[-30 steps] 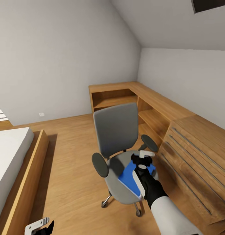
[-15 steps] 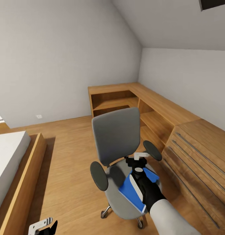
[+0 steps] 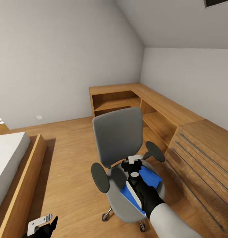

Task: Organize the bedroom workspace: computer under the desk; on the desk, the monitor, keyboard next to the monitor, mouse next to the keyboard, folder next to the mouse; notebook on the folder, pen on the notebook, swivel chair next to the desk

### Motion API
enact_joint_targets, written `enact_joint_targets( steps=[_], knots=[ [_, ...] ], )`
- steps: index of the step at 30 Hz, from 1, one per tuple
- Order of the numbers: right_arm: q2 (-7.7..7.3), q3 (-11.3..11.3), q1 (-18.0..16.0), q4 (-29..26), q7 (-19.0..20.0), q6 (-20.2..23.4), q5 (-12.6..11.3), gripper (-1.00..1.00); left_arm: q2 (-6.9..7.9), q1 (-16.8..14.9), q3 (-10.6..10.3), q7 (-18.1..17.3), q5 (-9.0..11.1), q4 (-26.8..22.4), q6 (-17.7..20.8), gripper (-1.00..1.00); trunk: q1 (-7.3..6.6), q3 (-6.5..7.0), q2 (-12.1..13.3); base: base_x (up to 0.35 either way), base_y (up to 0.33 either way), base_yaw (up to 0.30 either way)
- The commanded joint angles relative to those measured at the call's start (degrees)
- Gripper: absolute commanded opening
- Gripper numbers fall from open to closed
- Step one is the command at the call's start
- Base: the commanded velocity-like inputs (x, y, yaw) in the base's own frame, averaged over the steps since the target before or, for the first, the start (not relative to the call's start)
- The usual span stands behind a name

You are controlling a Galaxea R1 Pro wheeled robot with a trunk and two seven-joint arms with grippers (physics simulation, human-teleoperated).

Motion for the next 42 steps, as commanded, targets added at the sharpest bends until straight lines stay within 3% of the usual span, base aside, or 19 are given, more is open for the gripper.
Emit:
enact_joint_targets(
  steps=[1, 9, 37, 42],
  knots=[
    [0.00, 0.55, -0.05, -0.03, -0.41, 0.41, -0.34, 1.00, 0.02, 0.03, 0.01, 0.22, 0.60, -0.17, 0.32, 1.00, 0.23, -0.23, -0.45, 0.000, 0.000, 0.000],
    [0.00, 1.91, -0.05, 0.11, -0.51, 2.17, -0.24, 1.00, 0.01, 0.03, 0.11, 0.28, 0.57, -0.27, 0.32, 1.00, 1.99, -1.67, -3.66, 0.000, 0.000, 0.000],
    [0.00, 1.92, -0.05, 2.57, -0.73, 5.02, -0.08, 1.00, 0.01, 0.03, 0.24, 0.39, 0.55, -0.29, 0.38, 1.00, 8.14, -6.69, -14.89, 0.000, 0.000, 0.000],
    [0.00, 1.79, -0.05, 2.54, -0.73, 5.04, -0.12, 1.00, 0.02, 0.02, 0.45, 0.83, 1.27, -1.26, 2.92, 1.00, 9.24, -7.59, -16.89, 0.000, 0.000, 0.000]
  ],
)
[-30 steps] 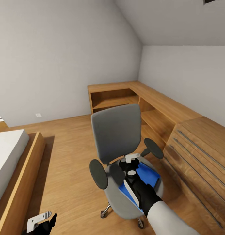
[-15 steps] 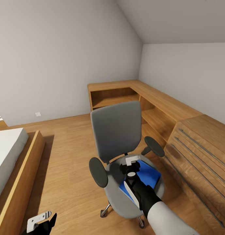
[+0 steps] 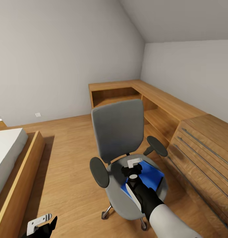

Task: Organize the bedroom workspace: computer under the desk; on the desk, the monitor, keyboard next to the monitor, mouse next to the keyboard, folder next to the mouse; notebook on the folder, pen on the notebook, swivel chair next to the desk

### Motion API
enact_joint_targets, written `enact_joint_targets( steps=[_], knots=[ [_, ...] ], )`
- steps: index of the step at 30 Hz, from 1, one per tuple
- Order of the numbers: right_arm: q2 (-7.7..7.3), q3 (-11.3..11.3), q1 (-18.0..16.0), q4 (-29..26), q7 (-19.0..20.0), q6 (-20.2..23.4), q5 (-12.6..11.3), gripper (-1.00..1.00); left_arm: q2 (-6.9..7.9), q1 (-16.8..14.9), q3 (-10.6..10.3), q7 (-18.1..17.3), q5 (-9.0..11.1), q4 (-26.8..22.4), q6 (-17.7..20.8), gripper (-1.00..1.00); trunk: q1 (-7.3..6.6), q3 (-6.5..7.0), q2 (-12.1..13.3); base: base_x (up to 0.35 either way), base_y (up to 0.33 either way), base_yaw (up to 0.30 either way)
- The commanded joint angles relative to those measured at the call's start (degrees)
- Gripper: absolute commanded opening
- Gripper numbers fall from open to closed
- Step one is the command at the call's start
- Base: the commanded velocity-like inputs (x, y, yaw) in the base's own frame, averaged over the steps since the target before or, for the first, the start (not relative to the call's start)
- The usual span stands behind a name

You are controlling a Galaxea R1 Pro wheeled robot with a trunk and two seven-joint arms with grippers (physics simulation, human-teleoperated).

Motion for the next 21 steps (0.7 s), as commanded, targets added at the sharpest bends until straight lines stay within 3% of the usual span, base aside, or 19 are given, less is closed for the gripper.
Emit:
enact_joint_targets(
  steps=[1, 5, 9, 11, 12, 13, 15, 21],
  knots=[
    [0.00, 0.19, -0.06, -0.05, -0.42, 0.30, -0.35, 1.00, 0.00, 0.01, 0.05, 0.97, 1.05, -1.99, 2.76, 1.00, 0.23, -0.23, -0.44, 0.000, 0.000, 0.000],
    [0.00, 0.15, -0.06, -0.08, -0.40, 0.85, -0.37, 1.00, -0.66, 0.02, 0.11, 6.19, 3.09, -10.15, 13.97, 1.00, 1.11, -0.94, -2.05, 0.000, 0.000, 0.000],
    [0.00, 0.15, -0.06, -0.06, -0.36, 1.23, -0.37, 1.00, -1.79, -1.18, 0.07, 10.25, 5.15, -13.51, 19.02, 1.00, 1.99, -1.66, -3.65, 0.000, 0.000, 0.000],
    [0.00, 0.14, -0.06, -0.07, -0.35, 1.32, -0.37, 1.00, -2.51, -3.38, 0.07, 11.86, 6.23, -14.31, 20.51, 1.00, 2.42, -2.02, -4.45, 0.000, 0.000, 0.000],
    [0.00, 0.14, -0.06, -0.08, -0.38, 1.42, -0.37, 1.00, -3.81, -9.02, 0.11, 14.62, 8.50, -14.67, 23.10, 1.00, 2.64, -2.20, -4.85, 0.000, 0.000, 0.000],
    [0.00, 0.14, -0.06, -0.08, -0.39, 1.45, -0.37, 1.00, -4.17, -11.48, 0.11, 16.06, 9.62, -14.21, 24.26, 1.00, 2.86, -2.38, -5.26, 0.000, 0.000, 0.000],
    [0.00, 0.14, -0.06, -0.08, -0.40, 1.46, -0.37, 1.00, -4.41, -13.34, 0.13, 17.41, 10.80, -13.60, 25.03, 1.00, 3.30, -2.74, -6.06, 0.000, 0.000, 0.000],
    [0.00, 0.09, -0.06, -0.19, -0.41, 1.47, -0.35, 1.00, -4.74, -16.03, 0.31, 19.57, 15.27, -12.29, 25.91, 1.00, 4.62, -3.82, -8.46, 0.000, 0.000, 0.000]
  ],
)
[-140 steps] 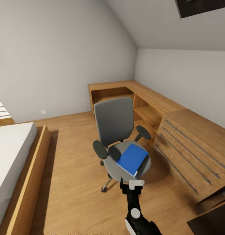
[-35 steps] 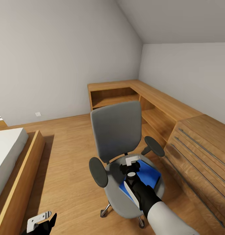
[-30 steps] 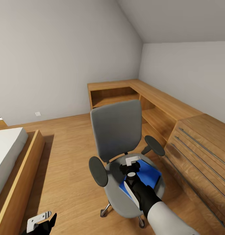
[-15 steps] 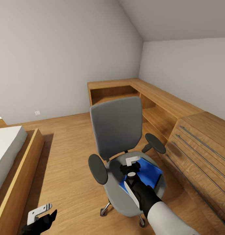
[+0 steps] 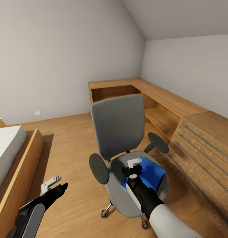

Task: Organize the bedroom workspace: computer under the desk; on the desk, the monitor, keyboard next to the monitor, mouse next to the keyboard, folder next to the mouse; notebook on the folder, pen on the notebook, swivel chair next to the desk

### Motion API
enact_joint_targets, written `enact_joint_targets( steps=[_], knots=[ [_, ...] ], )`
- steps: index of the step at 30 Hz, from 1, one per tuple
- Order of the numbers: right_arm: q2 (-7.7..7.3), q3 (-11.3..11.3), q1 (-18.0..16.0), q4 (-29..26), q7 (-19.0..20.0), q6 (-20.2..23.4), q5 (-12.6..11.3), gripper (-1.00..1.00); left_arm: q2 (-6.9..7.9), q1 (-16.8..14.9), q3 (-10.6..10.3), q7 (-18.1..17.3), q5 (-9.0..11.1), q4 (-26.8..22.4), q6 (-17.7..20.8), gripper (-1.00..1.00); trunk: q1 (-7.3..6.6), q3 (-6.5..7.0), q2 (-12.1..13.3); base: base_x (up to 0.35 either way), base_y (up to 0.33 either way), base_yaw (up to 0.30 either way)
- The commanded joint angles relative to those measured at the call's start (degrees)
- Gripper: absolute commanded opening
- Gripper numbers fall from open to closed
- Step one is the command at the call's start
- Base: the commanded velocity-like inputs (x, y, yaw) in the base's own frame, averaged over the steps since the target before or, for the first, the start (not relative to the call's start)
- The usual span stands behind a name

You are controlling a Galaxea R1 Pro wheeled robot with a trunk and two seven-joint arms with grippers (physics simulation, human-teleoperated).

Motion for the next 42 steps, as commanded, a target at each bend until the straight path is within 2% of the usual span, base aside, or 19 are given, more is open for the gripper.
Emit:
enact_joint_targets(
  steps=[1, 3, 9, 38, 42],
  knots=[
    [0.00, 0.19, -0.05, -0.04, -0.42, 0.27, -0.32, 1.00, -0.03, -0.18, -0.04, 0.65, 0.93, 0.13, 0.21, 1.00, 0.22, -0.23, -0.44, 0.000, 0.000, 0.000],
    [0.00, 0.26, -0.05, -0.03, -0.49, 0.23, -0.29, 1.00, -0.03, -0.52, -0.04, 0.69, 1.62, 0.58, 0.22, 1.00, 0.66, -0.59, -1.24, 0.000, 0.000, 0.000],
    [0.00, 0.28, -0.05, -0.09, -0.58, 0.21, -0.21, 1.00, 0.62, -0.72, 0.46, 0.59, 2.02, 0.73, 0.16, 1.00, 1.98, -1.67, -3.65, 0.000, 0.000, 0.000],
    [0.00, 0.34, -0.05, -0.08, -0.68, 2.11, -0.17, 1.00, 0.90, -0.84, 0.91, 0.61, 1.93, 0.65, 0.18, 1.00, 8.35, -6.88, -15.28, 0.000, 0.000, 0.000],
    [0.00, 0.33, -0.05, -0.04, -0.68, 2.13, -0.15, 1.00, 0.87, -0.84, 0.88, 0.64, 1.93, 0.66, 0.20, 1.00, 8.35, -6.88, -15.28, 0.000, 0.000, 0.000]
  ],
)
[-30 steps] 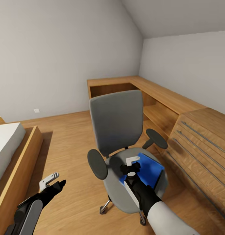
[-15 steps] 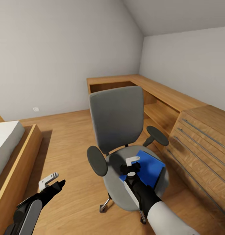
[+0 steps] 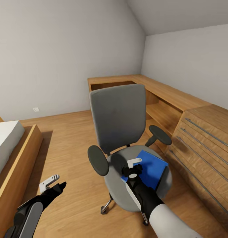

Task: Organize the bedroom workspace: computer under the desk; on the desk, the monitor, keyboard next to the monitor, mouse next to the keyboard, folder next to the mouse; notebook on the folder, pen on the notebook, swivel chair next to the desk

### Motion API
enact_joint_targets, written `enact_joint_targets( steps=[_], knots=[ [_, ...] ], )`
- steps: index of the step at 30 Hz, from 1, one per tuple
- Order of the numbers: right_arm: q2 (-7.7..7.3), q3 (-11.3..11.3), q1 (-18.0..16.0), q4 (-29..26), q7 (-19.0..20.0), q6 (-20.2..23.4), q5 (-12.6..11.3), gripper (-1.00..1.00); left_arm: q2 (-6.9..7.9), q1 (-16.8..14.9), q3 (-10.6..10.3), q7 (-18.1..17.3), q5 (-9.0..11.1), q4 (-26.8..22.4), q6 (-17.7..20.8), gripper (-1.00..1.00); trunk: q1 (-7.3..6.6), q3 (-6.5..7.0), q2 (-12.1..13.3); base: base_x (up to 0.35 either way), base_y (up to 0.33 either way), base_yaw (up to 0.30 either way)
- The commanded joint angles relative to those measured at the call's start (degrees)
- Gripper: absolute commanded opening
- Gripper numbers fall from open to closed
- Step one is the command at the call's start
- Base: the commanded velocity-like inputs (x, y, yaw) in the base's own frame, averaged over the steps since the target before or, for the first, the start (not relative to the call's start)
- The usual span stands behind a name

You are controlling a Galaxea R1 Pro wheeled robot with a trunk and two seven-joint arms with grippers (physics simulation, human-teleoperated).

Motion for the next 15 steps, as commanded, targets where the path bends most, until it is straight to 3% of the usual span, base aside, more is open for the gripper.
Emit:
enact_joint_targets(
  steps=[1, 9, 15],
  knots=[
    [0.00, 0.08, -0.03, 0.54, -0.38, 0.20, -1.00, 1.00, -0.02, -0.03, -0.04, 0.61, 0.60, -0.01, 0.19, 1.00, 0.00, -0.06, -0.02, 0.000, 0.000, 0.000],
    [0.00, 0.08, -0.03, 0.51, -0.38, 0.35, -0.98, 1.00, 0.04, -0.03, -0.13, 0.46, 0.62, 0.27, 0.70, 1.00, 0.00, -0.06, -0.02, -0.009, -0.009, 0.000],
    [0.00, 0.11, -0.03, 0.51, -0.38, 0.29, -0.98, 1.00, 0.11, -0.03, -0.14, 0.43, 0.55, 0.36, 0.72, 1.00, 0.00, -0.06, -0.02, -0.142, -0.137, 0.000]
  ],
)
